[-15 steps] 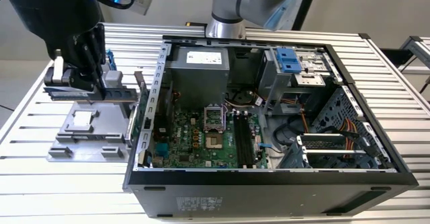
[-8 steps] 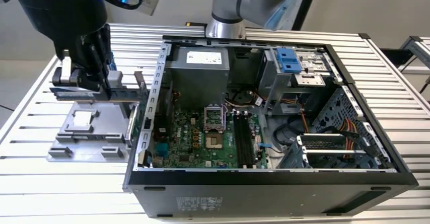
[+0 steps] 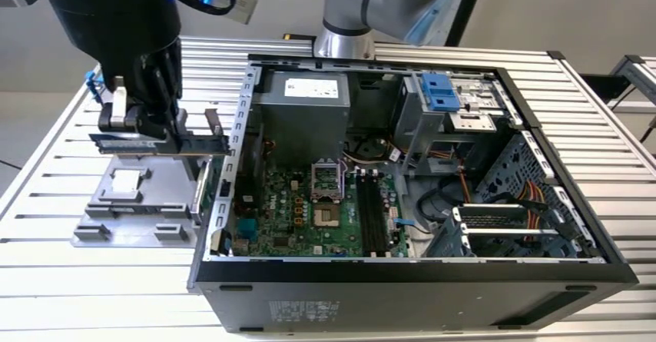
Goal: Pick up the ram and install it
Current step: 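Pick up the ram and move it above insertion slot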
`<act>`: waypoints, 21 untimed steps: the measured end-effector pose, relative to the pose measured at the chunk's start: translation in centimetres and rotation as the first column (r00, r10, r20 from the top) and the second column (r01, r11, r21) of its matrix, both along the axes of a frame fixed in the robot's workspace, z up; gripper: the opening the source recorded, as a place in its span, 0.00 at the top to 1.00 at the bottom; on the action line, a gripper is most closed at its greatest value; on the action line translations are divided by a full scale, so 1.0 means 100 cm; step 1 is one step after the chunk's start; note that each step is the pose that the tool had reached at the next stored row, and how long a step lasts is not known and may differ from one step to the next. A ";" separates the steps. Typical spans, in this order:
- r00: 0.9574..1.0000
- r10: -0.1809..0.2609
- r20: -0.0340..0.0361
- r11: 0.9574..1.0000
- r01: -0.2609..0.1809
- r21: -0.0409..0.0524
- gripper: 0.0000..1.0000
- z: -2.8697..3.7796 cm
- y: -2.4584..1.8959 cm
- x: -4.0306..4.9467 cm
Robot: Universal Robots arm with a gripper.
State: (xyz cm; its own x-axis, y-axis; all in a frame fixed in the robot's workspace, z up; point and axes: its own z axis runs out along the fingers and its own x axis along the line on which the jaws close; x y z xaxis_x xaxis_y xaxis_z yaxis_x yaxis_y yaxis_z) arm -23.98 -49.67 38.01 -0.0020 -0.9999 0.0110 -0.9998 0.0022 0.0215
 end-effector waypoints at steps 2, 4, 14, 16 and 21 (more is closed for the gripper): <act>1.000 0.000 0.000 1.000 0.000 0.000 1.00 0.0000 0.0000 0.0021; 1.000 0.000 0.000 1.000 0.000 0.000 1.00 -0.0001 -0.0001 0.0031; 1.000 0.000 0.000 1.000 0.000 0.000 1.00 0.0000 0.0000 0.0060; 1.000 0.000 0.000 1.000 0.000 0.000 1.00 0.0000 0.0000 0.0154; 1.000 0.000 0.000 1.000 0.000 0.000 1.00 0.0000 0.0000 0.0238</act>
State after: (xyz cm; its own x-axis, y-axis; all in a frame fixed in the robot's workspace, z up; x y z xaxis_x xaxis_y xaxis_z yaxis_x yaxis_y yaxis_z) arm -21.60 -49.67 38.01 -0.0020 -0.9999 0.0109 -0.9998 0.0022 0.0215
